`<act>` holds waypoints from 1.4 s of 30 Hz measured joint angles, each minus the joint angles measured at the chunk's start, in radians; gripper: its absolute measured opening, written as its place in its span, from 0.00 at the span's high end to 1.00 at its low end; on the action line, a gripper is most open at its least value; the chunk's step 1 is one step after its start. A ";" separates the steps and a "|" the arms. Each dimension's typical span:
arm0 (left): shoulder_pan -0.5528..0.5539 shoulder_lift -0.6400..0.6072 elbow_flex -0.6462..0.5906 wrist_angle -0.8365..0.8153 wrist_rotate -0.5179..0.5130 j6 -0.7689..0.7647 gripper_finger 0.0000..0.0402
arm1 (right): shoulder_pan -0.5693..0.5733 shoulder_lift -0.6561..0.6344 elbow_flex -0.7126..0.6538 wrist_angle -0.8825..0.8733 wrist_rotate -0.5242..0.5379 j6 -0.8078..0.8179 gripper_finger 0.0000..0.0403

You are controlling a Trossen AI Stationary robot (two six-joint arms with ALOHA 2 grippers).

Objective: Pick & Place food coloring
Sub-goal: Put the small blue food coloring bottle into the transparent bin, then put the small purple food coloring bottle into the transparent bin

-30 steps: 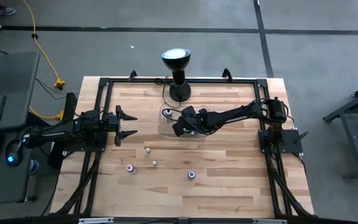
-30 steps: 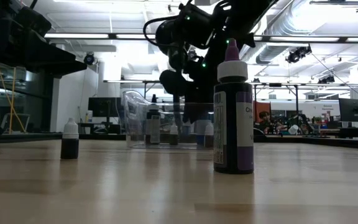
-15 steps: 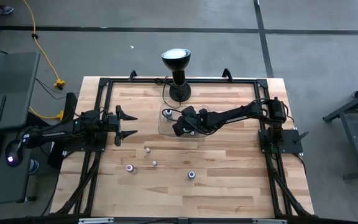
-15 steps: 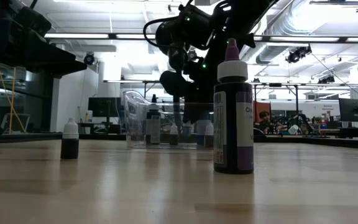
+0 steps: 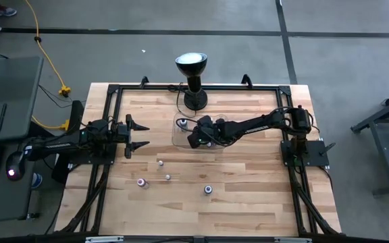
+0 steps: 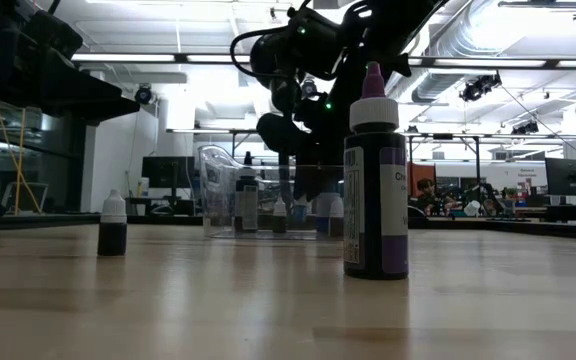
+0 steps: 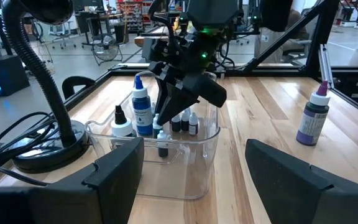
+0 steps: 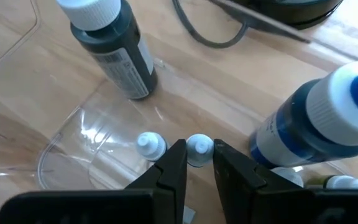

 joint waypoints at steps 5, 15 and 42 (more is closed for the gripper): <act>0.000 0.000 0.000 0.000 0.000 0.000 0.31 | 0.000 0.000 0.000 -0.002 -0.005 0.000 0.83; 0.000 0.000 0.000 0.000 0.000 0.000 0.31 | -0.006 0.000 0.000 -0.006 -0.014 0.000 0.82; 0.000 0.000 0.000 0.000 0.000 0.000 0.31 | -0.006 -0.002 0.189 -0.275 -0.010 -0.146 0.82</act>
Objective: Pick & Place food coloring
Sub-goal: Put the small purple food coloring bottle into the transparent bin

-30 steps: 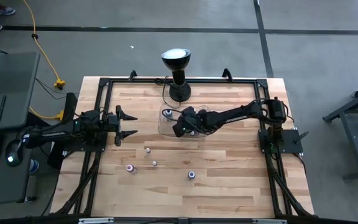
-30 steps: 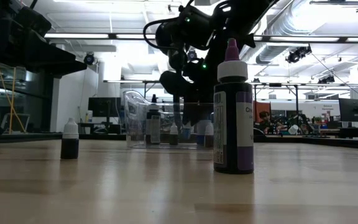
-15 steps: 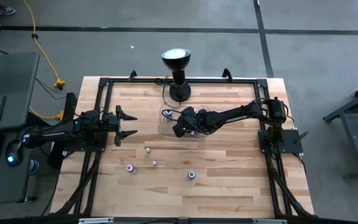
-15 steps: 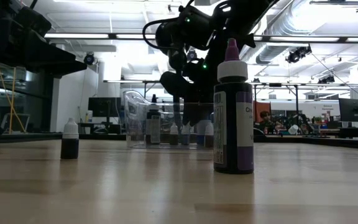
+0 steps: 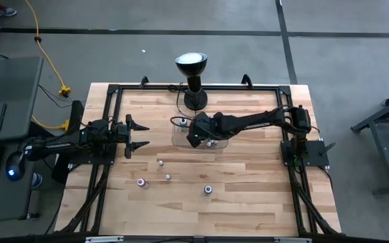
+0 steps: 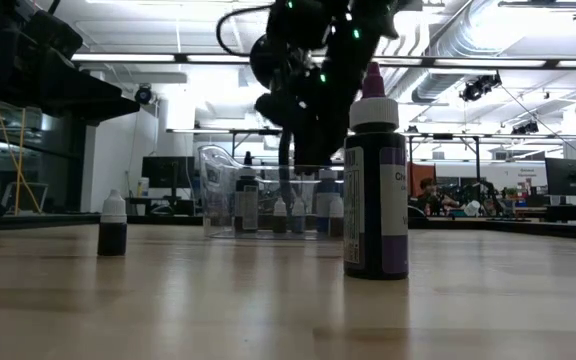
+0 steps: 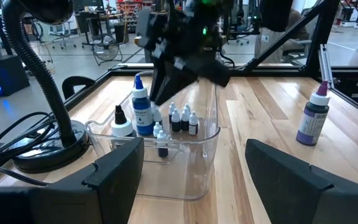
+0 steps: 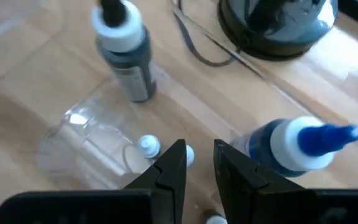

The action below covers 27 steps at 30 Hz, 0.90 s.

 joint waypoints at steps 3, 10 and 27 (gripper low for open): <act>0.000 0.000 0.000 0.000 0.000 0.000 0.31 | 0.007 0.000 0.090 -0.096 -0.011 -0.052 0.82; 0.000 0.000 0.000 0.000 0.000 0.000 0.31 | 0.038 -0.002 0.312 -0.243 0.000 -0.207 0.82; 0.000 0.000 0.000 0.000 0.000 0.000 0.31 | 0.157 0.005 0.484 -0.212 -0.278 -0.595 0.74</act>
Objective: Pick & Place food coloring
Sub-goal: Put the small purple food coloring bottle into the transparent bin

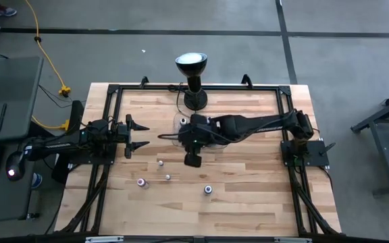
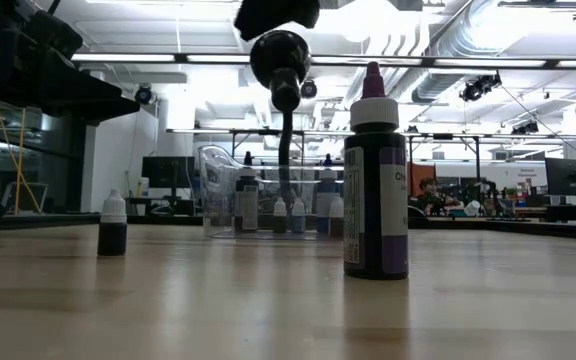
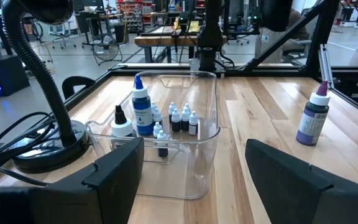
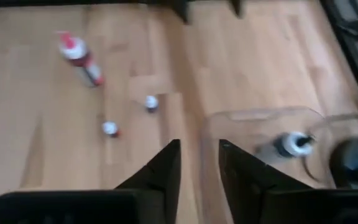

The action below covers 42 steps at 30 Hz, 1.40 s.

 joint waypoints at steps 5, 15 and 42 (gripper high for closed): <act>0.000 0.000 0.000 0.000 0.000 0.000 0.31 | 0.016 0.039 0.000 0.074 -0.117 -0.077 0.59; 0.000 0.000 0.000 0.000 0.000 0.000 0.31 | 0.027 0.280 0.364 -0.033 -0.220 -0.100 0.42; 0.000 0.000 0.000 0.000 0.000 0.000 0.31 | -0.007 0.524 0.264 0.215 -0.195 -0.109 0.42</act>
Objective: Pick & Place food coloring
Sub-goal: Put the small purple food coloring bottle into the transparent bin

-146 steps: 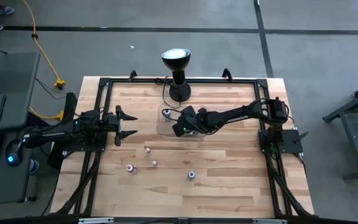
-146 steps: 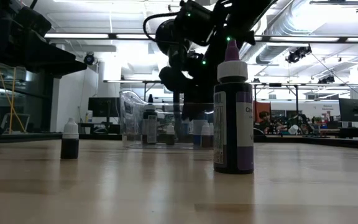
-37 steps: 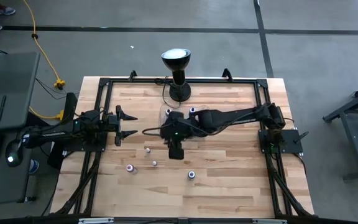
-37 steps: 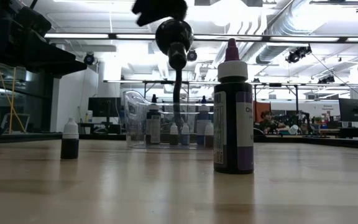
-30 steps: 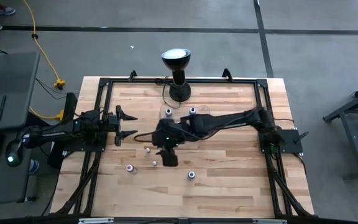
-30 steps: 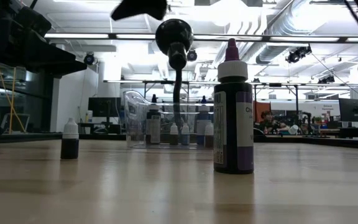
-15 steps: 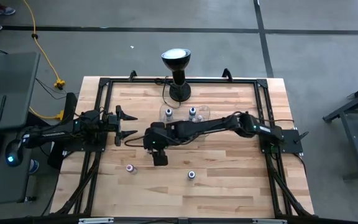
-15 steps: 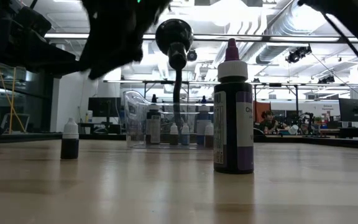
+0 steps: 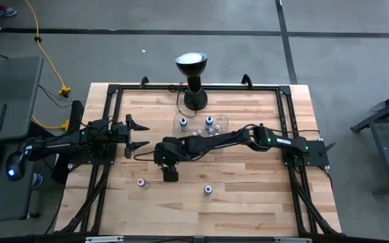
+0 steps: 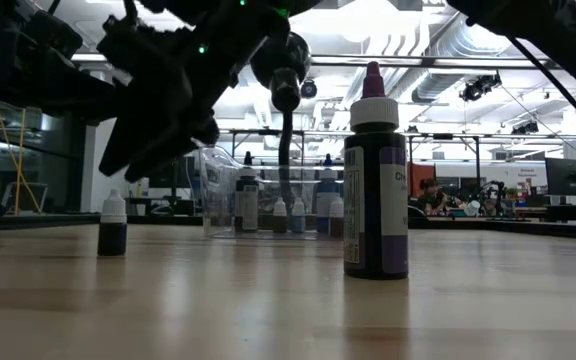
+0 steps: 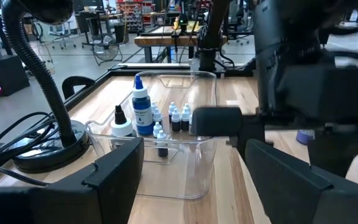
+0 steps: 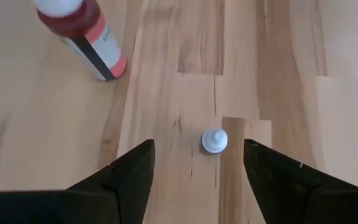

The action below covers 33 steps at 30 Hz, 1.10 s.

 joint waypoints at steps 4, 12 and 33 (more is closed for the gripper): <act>0.000 0.000 0.000 0.000 0.000 0.000 0.31 | -0.003 0.014 0.001 0.024 0.017 -0.001 0.42; 0.000 0.000 0.000 0.000 0.000 0.000 0.31 | -0.005 0.026 0.003 0.034 0.058 -0.016 0.42; 0.000 0.000 0.000 0.000 0.000 0.000 0.31 | 0.049 0.030 0.147 -0.125 0.322 -0.132 0.42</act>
